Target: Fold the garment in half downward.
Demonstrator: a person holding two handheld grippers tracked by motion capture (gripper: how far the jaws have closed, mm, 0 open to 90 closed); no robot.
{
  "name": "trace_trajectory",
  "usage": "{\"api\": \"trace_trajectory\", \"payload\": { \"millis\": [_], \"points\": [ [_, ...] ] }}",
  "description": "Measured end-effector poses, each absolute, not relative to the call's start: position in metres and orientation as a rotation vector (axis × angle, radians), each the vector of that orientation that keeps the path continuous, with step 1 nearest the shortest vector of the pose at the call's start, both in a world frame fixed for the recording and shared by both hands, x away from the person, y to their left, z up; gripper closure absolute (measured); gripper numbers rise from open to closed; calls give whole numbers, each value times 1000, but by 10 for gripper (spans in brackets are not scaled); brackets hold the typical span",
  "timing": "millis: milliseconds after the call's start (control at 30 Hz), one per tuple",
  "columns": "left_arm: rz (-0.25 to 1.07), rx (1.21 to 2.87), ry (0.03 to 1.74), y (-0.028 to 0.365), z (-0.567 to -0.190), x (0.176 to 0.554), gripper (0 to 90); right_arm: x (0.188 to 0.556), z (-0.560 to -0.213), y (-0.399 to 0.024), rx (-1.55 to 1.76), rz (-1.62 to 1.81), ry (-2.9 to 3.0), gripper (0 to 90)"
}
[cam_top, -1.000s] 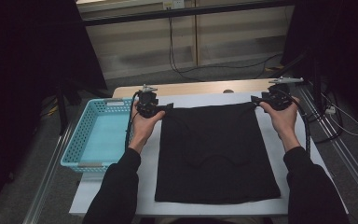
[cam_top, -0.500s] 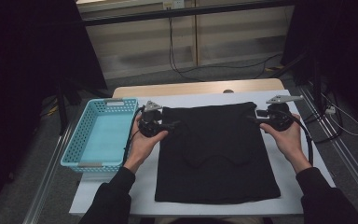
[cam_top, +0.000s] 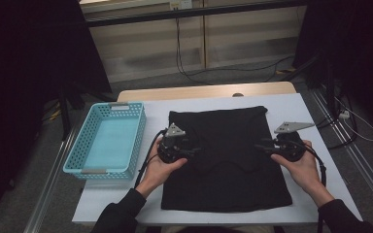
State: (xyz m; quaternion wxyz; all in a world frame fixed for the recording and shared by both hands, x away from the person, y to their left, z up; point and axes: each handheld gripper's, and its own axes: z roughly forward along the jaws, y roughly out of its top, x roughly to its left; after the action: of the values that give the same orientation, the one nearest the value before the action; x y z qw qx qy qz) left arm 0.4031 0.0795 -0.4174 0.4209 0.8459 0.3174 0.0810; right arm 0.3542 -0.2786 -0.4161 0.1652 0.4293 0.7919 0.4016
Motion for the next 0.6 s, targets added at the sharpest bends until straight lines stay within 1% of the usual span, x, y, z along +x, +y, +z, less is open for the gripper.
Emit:
{"api": "trace_trajectory", "payload": {
  "millis": [100, 133, 200, 300, 400, 433, 467, 600],
  "points": [
    [188, 2140, 787, 73, -423, 398, 432, 345, -421, -276, 1215, 1150, 2272, 640],
    [205, 2154, 791, 71, -426, 397, 450, 344, -423, -276, 1215, 1151, 2275, 645],
    [219, 2159, 795, 70, -428, 396, 514, 343, -425, -275, 1216, 1152, 2283, 652],
    [164, 2189, 790, 66, -436, 394, 547, 344, -434, -269, 1219, 1139, 2324, 662],
    [154, 2198, 782, 66, -438, 390, 579, 344, -436, -265, 1206, 1132, 2345, 665],
    [158, 2233, 766, 67, -440, 387, 591, 343, -438, -261, 1195, 1122, 2364, 668],
    [158, 2233, 766, 67, -440, 387, 599, 342, -438, -260, 1190, 1116, 2371, 668],
    [121, 2268, 771, 75, -442, 381, 597, 338, -443, -258, 1181, 1072, 2398, 659]
  ]
}}
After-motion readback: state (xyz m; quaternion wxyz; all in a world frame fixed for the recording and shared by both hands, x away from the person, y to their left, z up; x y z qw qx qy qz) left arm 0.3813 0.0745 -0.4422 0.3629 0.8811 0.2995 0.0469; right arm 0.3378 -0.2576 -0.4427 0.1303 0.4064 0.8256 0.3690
